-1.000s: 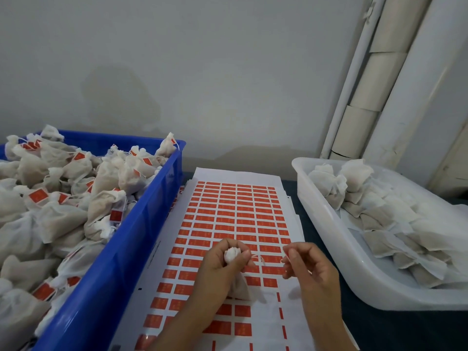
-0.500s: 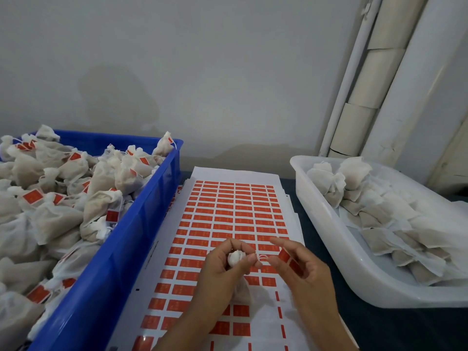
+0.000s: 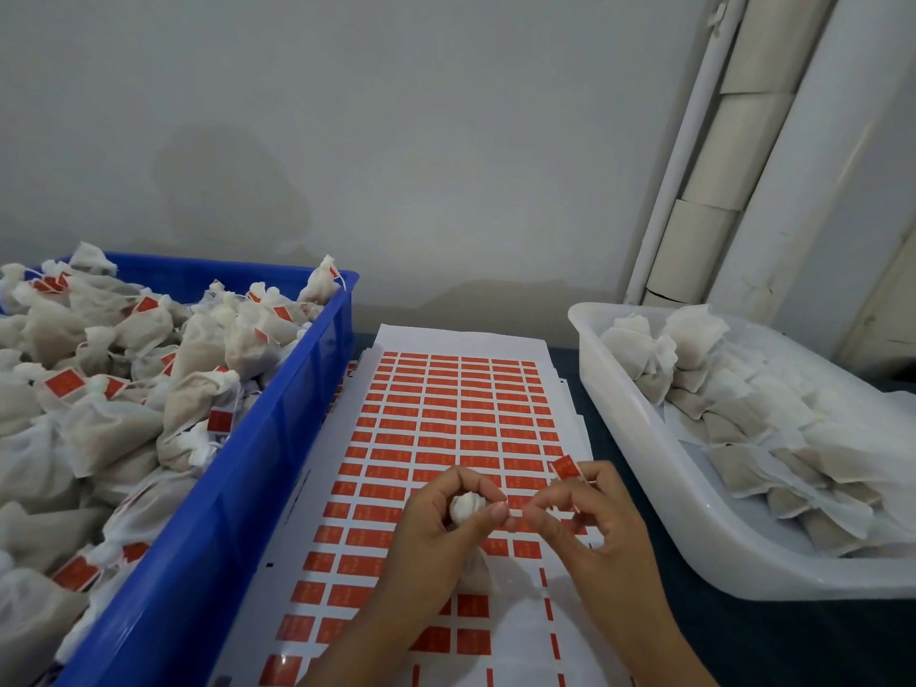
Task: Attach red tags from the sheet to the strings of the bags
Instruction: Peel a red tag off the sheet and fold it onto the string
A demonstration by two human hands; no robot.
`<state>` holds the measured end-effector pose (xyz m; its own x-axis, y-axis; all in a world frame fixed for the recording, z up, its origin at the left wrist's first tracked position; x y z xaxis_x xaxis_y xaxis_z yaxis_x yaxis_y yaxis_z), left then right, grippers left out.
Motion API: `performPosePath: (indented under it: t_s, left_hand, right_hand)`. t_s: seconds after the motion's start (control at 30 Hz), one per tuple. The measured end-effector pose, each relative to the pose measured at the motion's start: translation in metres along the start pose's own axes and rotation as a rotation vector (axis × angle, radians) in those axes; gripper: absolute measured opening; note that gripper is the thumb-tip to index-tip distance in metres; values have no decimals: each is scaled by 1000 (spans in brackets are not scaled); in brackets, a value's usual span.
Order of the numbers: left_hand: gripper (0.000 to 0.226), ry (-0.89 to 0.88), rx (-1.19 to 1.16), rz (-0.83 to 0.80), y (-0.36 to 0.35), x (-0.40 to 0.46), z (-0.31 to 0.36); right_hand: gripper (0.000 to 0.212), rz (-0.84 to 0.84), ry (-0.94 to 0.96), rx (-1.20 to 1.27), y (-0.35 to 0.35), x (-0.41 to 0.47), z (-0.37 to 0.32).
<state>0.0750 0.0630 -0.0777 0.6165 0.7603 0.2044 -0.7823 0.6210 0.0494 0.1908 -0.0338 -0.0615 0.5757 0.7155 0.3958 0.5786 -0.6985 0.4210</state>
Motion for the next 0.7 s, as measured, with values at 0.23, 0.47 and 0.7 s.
performPosePath:
  t_s: [0.23,0.47,0.7]
  left_hand:
    - [4,12,7,33,4,1,-1]
    - [3,-9,4,-15,-1,-1,2]
    - [1,45,18,-64,-5,-2,-1]
  right_hand:
    - [9,101,-53,-34,11,5,10]
    - [29,-108,-35,-9,-14,-2,4]
    - [36,40,-9,57,-1,0,4]
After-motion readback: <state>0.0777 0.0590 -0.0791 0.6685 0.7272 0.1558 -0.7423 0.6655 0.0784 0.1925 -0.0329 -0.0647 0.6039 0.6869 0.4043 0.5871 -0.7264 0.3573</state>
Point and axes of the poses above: each hand's wrist, its own x-axis towards the middle knuckle, its own y-axis out of the back of the hand, z = x × y, the point moved 8 cm from there along x, towards the middle knuckle, and after that the axes turned 2 degrees about y, right-handed, at the moved point
